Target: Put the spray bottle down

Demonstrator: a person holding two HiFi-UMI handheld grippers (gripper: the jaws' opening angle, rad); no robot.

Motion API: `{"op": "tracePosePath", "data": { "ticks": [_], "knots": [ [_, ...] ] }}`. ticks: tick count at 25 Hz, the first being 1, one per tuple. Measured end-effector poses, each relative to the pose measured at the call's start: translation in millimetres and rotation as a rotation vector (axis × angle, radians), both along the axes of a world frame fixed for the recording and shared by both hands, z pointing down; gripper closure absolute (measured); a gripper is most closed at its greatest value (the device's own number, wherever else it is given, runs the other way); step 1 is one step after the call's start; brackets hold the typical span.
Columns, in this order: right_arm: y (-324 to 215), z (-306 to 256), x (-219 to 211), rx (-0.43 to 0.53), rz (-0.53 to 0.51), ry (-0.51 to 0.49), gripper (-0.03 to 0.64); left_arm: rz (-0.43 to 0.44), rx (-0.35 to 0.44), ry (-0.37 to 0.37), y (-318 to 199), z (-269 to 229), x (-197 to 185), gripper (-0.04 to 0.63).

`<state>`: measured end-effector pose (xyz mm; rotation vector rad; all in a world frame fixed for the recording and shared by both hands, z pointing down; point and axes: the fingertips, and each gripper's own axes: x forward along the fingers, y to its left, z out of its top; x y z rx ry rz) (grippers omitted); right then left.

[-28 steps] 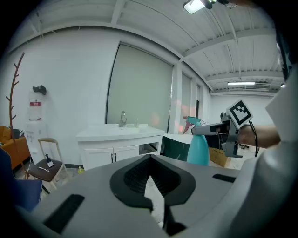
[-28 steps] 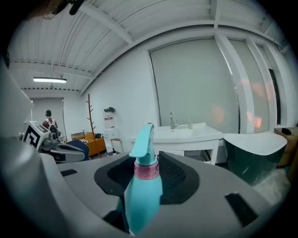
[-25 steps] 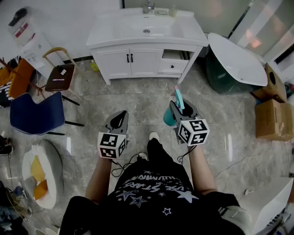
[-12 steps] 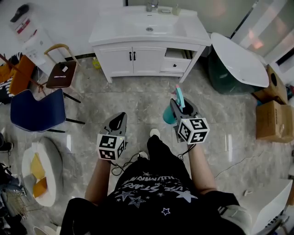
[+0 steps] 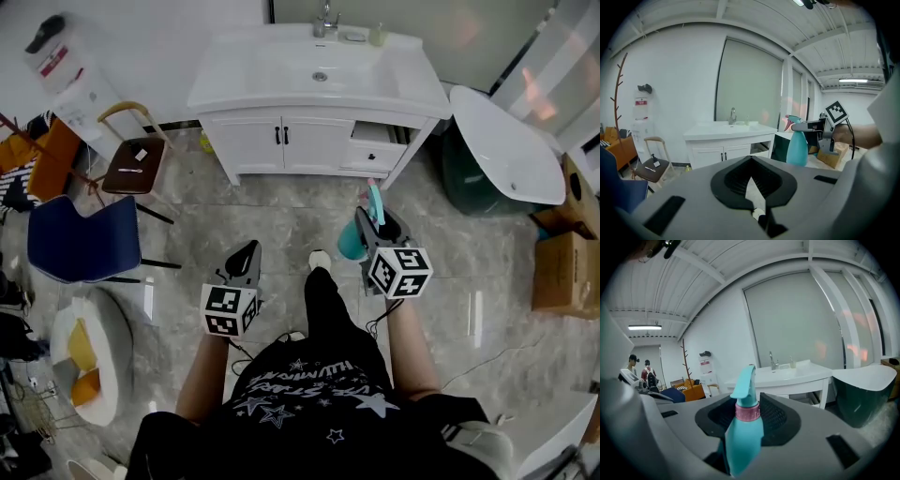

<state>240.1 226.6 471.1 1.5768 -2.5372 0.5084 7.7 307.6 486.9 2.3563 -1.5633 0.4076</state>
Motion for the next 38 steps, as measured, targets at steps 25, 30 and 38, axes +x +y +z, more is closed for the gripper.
{"op": "tracePosePath", "data": {
  "ticks": [25, 30, 38],
  "knots": [
    [-368, -8, -20, -0.003, -0.192, -0.047, 0.456, -0.185, 0.0, -0.066, -325, -19, -4, 0.58],
    [-395, -7, -47, 0.002, -0.235, -0.043, 0.456, -0.219, -0.003, -0.056, -345, -14, -22, 0.58],
    [-457, -3, -109, 0.009, -0.247, -0.014, 0.456, -0.229, 0.013, -0.027, -407, -6, -79, 0.58]
  ]
}}
